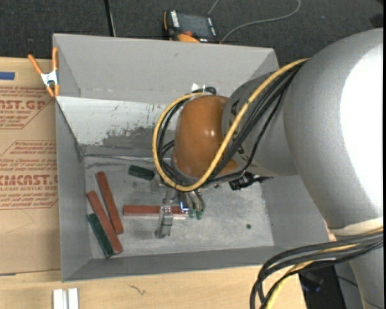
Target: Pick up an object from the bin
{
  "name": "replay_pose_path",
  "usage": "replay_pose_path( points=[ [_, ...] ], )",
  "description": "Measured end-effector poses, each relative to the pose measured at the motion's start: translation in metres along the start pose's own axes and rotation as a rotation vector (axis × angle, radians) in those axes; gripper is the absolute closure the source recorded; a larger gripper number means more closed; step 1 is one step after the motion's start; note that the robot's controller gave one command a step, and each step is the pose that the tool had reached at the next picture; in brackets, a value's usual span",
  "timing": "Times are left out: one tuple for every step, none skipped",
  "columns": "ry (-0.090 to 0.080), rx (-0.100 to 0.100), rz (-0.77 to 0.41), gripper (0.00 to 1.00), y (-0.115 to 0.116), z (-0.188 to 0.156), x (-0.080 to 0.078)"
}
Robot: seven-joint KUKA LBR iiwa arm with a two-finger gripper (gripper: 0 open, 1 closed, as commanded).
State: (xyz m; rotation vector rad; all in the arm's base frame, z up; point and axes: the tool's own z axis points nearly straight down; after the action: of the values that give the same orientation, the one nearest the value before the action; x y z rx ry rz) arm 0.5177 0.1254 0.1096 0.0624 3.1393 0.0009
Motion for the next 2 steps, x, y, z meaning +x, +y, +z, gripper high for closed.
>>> replay_pose_path(
  points=[
    [0.005,0.002,0.241,0.00,-0.0013,0.0413,0.0184],
    [0.002,0.001,0.241,0.00,-0.0011,0.0419,0.0187]
  ],
)
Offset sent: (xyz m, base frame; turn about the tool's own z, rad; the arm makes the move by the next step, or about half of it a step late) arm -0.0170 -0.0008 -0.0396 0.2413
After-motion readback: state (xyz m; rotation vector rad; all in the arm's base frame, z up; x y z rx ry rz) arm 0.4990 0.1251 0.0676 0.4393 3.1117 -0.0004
